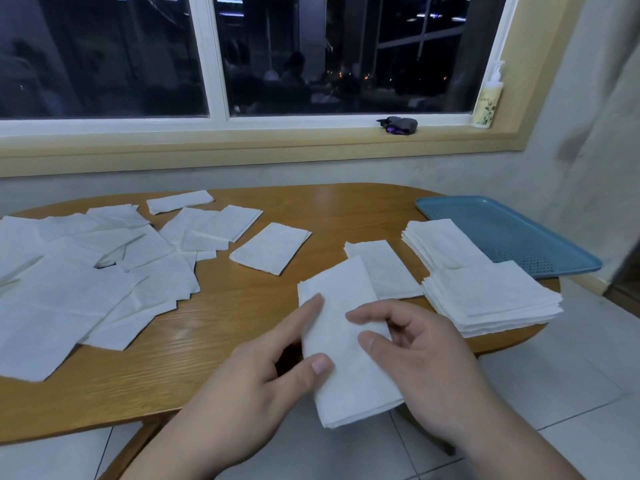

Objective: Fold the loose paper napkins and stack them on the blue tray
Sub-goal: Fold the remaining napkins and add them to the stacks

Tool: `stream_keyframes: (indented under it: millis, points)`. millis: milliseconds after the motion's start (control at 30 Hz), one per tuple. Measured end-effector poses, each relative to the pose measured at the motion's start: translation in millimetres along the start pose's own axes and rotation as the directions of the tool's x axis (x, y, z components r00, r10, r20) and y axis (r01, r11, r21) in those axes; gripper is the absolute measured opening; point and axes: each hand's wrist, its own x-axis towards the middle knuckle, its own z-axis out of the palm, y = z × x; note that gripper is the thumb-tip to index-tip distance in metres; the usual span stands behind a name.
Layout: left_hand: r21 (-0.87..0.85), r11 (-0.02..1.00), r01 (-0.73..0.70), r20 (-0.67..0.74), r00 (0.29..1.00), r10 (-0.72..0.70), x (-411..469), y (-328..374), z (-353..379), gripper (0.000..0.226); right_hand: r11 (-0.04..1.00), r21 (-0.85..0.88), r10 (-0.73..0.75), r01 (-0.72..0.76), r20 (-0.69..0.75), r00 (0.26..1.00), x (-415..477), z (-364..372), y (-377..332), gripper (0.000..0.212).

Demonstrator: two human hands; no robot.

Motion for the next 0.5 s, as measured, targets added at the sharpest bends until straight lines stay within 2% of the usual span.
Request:
stream_keyframes:
  millis: [67,133,267,367,500]
  points:
    - [-0.169,0.986,0.01,0.001,1.0,-0.01,6.8,9.3,6.5,0.061,1.0,0.012,-0.012,0.012,-0.002,1.0,3.4,-6.3,-2.4,0.037]
    - [-0.278,0.96,0.023,-0.065,0.997,-0.043,16.4,18.7,14.7,0.047,1.0,0.013,-0.026,0.026,-0.001,1.0,7.8,-14.5,-4.4,0.036]
    - [-0.344,0.935,0.084,-0.24,0.955,-0.174,44.9,30.8,27.7,0.037,0.998,-0.026,-0.049,0.049,-0.014,0.999,22.0,-36.7,-9.5,0.03]
    - [-0.384,0.913,0.136,-0.263,0.932,-0.249,71.9,41.5,31.6,0.031,0.988,-0.14,-0.076,0.07,-0.039,0.996,40.7,-54.5,-15.0,0.025]
    - [-0.294,0.939,0.181,-0.293,0.918,-0.269,113.0,53.8,30.9,0.024,0.931,-0.363,-0.072,0.039,-0.078,0.994,84.6,-75.3,-20.3,0.026]
